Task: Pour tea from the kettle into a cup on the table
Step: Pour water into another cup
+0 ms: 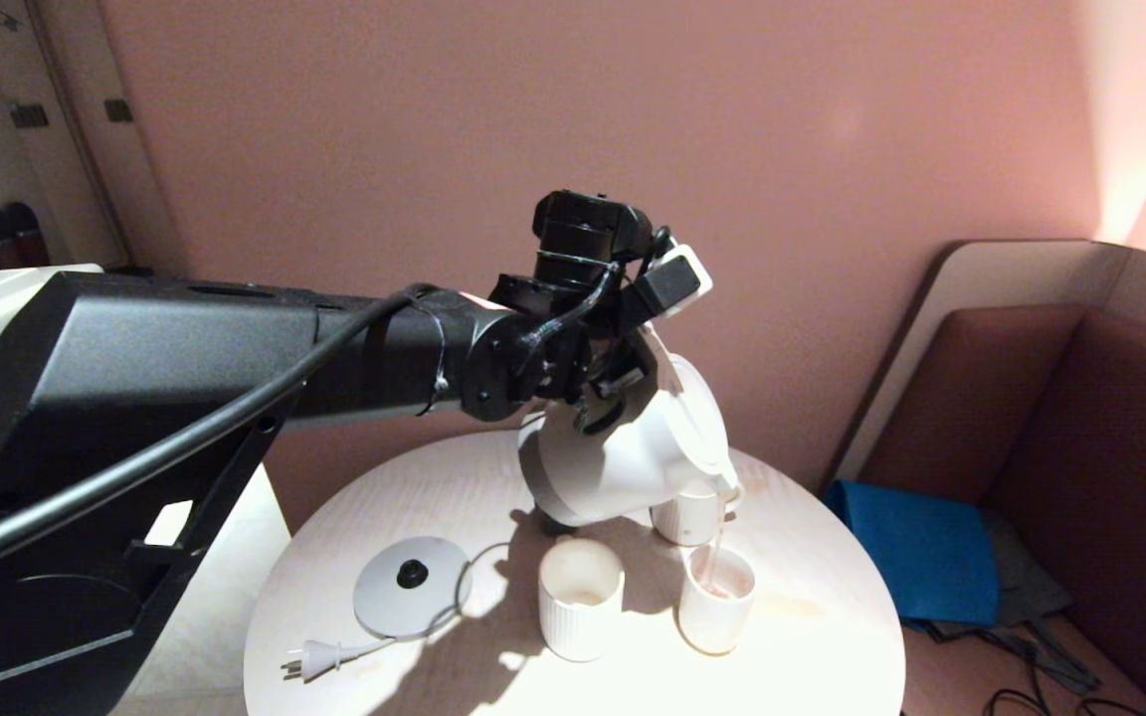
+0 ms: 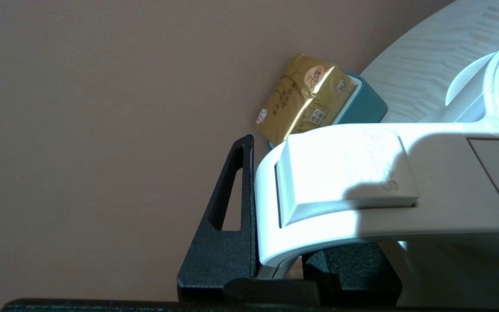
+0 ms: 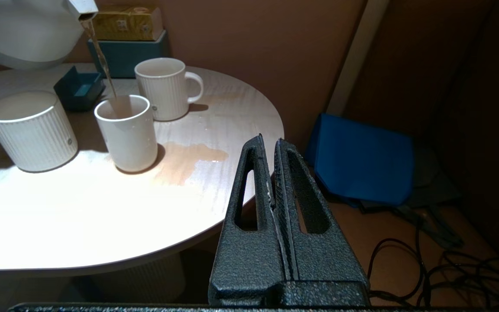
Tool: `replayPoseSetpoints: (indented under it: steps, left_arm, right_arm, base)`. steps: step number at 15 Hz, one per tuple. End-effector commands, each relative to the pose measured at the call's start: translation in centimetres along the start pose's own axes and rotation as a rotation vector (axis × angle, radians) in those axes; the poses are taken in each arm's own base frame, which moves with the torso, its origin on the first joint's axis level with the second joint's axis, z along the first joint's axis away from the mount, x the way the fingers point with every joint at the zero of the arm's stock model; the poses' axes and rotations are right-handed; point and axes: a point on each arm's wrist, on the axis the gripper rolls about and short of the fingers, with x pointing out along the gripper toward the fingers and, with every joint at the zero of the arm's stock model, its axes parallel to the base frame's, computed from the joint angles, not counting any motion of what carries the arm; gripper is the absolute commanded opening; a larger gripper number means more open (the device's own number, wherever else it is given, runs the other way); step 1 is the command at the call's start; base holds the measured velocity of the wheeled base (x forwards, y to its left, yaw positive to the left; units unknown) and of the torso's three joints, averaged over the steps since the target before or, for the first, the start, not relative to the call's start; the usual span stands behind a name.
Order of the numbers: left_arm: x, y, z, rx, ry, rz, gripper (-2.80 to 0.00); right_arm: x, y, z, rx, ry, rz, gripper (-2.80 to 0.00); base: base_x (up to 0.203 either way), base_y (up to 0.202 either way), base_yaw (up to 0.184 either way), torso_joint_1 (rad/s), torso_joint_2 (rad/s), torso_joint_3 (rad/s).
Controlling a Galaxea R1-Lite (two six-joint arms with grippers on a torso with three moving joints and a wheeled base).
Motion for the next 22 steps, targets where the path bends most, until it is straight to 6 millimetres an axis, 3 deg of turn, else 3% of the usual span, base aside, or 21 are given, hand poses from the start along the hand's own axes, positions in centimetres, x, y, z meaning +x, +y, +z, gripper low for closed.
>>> replayPoseSetpoints:
  steps: [1,11,19,22]
  left_arm:
    - [0.1,-0.1,-0.1,0.007,0.004,0.0,-2.8]
    - [0.0,0.1,-0.1,-0.024,0.003,0.003,-2.8]
    - [-0.2,0.9,-1.8,-0.131,0.053,0.004,-2.8]
    - [-0.1,0.8,-1.9,-0.263,0.056,0.005,-2.8]
  right_arm:
    - [0.0,0.0,0.0,0.0,0.002,0.0,-2.8]
    - [0.0,0.0,0.0,0.0,0.002,0.0,-2.8]
    - [0.0,0.0,0.0,0.0,0.002,0.0,-2.8]
    - [0.0,0.0,0.0,0.0,0.002,0.0,-2.8]
  base:
    - [0.0,0.0,0.0,0.0,0.0,0.0]
    - [0.0,0.0,0.0,0.0,0.0,0.0]
    - [0.0,0.0,0.0,0.0,0.0,0.0]
    - [0.0,0.0,0.0,0.0,0.0,0.0]
